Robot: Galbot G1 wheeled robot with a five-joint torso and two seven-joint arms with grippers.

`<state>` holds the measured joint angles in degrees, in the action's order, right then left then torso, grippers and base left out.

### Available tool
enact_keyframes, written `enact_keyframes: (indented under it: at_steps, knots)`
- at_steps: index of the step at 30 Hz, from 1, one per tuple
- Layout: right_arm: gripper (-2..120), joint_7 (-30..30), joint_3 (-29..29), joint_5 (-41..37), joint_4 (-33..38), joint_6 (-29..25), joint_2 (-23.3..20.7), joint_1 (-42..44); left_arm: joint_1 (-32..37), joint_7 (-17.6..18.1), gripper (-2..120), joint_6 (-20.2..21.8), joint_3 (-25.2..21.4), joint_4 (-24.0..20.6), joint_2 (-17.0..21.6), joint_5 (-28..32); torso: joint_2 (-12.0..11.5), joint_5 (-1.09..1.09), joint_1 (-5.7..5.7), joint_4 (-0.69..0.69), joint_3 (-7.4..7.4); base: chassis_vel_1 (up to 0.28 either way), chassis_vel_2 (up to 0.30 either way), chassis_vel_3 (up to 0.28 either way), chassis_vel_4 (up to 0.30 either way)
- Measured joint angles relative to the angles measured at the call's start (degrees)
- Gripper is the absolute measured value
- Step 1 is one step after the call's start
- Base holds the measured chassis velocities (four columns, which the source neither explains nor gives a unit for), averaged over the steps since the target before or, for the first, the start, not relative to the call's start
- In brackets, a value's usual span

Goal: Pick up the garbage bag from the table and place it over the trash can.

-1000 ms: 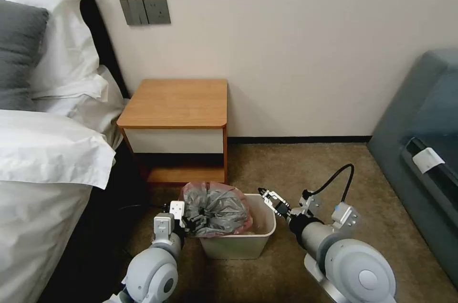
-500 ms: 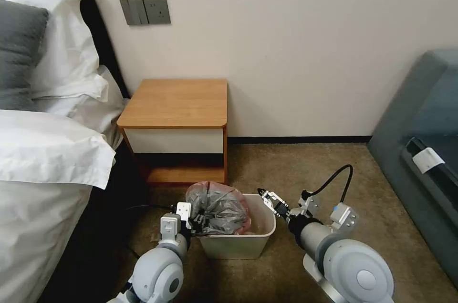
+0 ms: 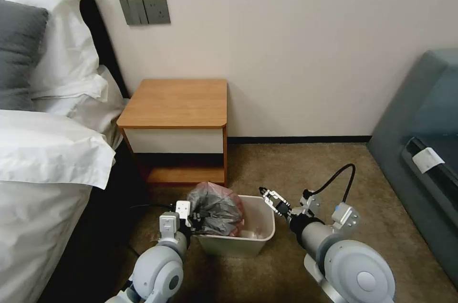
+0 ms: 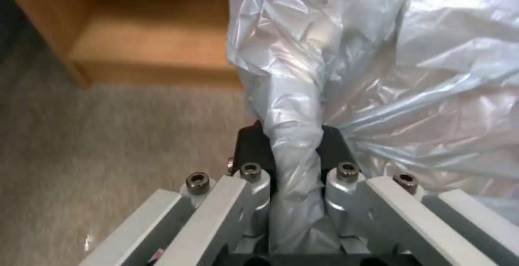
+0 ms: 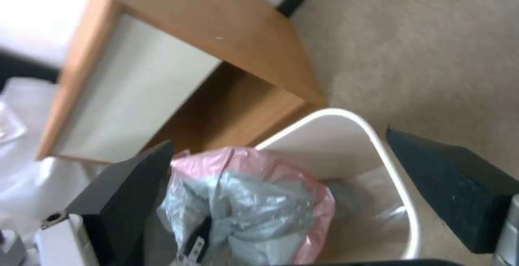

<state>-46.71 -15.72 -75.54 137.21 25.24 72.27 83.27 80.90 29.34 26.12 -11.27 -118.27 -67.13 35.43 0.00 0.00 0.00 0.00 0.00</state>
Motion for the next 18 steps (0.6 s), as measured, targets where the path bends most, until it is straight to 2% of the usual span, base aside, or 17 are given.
enact_keyframes:
  at_steps: [1, 4, 9, 11, 13, 18]
  knots:
    - [100, 0.0, 0.0, 0.0, 0.0, 0.0, 0.0, 0.0, 0.0, 0.0, 9, 0.0, 0.0, 0.0, 0.0, 0.0, 0.0, 0.0, 0.0, 0.0, 0.0, 0.0, 0.0, 0.0, 0.0]
    - [100, 4.2, 0.36, 1.12, 3.0, 3.52, -1.71, -0.14, 0.22, -2.13, 9, -5.29, -1.64, -0.92, 0.35, -0.26, 0.0, 0.0, 0.0, 0.0, 0.0, 0.0, 0.0, 0.0, 0.0]
    - [100, 8.3, 0.96, 0.59, 4.85, 6.95, -4.04, -2.26, 0.46, -5.29, 9, -8.75, -3.44, -1.97, 1.25, -0.54, 0.0, 0.0, 0.0, 0.0, 0.0, 0.0, 0.0, 0.0, 0.0]
    - [100, 12.33, 1.45, 0.7, 4.55, 8.74, -5.85, -4.06, 1.01, -7.28, 9, -10.59, -4.86, -2.75, 1.93, -0.67, 0.0, 0.0, 0.0, 0.0, 0.0, 0.0, 0.0, 0.0, 0.0]
    - [100, 16.67, 2.52, 4.6, 2.82, 9.57, -7.01, -5.88, 1.77, -9.16, 9, -12.21, -6.26, -3.53, 2.46, -1.38, 0.0, 0.01, 0.0, 0.0, 0.0, 0.0, 0.0, 0.0, 0.0]
    - [100, 21.89, 4.56, 11.21, 0.71, 10.31, -7.47, -8.21, 3.03, -11.39, 9, -14.25, -7.79, -4.65, 2.82, -2.21, 0.0, 0.0, 0.0, 0.0, 0.0, 0.0, 0.0, 0.0, 0.0]
